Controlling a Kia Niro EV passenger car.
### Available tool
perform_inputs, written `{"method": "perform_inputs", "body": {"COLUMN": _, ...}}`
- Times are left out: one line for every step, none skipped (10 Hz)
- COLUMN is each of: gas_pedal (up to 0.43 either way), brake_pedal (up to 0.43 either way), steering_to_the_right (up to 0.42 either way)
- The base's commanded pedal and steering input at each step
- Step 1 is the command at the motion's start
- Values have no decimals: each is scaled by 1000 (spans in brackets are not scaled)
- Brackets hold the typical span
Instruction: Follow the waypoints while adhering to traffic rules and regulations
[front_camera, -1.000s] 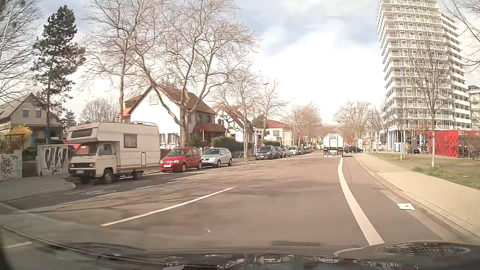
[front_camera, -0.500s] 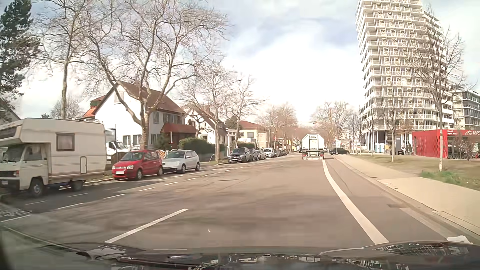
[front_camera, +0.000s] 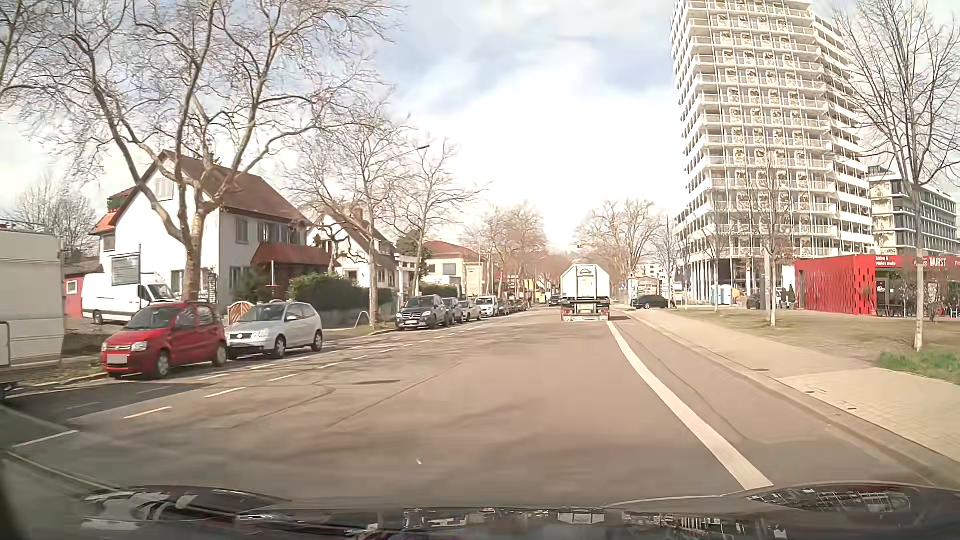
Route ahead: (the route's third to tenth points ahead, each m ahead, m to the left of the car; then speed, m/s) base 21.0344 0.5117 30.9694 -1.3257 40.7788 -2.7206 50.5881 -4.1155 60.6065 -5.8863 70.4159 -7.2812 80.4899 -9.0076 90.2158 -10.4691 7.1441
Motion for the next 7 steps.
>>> {"method": "perform_inputs", "body": {"gas_pedal": 0, "brake_pedal": 0, "steering_to_the_right": 89}}
{"method": "perform_inputs", "body": {"gas_pedal": 0, "brake_pedal": 18, "steering_to_the_right": 87}}
{"method": "perform_inputs", "body": {"gas_pedal": 0, "brake_pedal": 79, "steering_to_the_right": 82}}
{"method": "perform_inputs", "body": {"gas_pedal": 0, "brake_pedal": 116, "steering_to_the_right": 78}}
{"method": "perform_inputs", "body": {"gas_pedal": 0, "brake_pedal": 152, "steering_to_the_right": 74}}
{"method": "perform_inputs", "body": {"gas_pedal": 0, "brake_pedal": 183, "steering_to_the_right": 67}}
{"method": "perform_inputs", "body": {"gas_pedal": 0, "brake_pedal": 183, "steering_to_the_right": 58}}
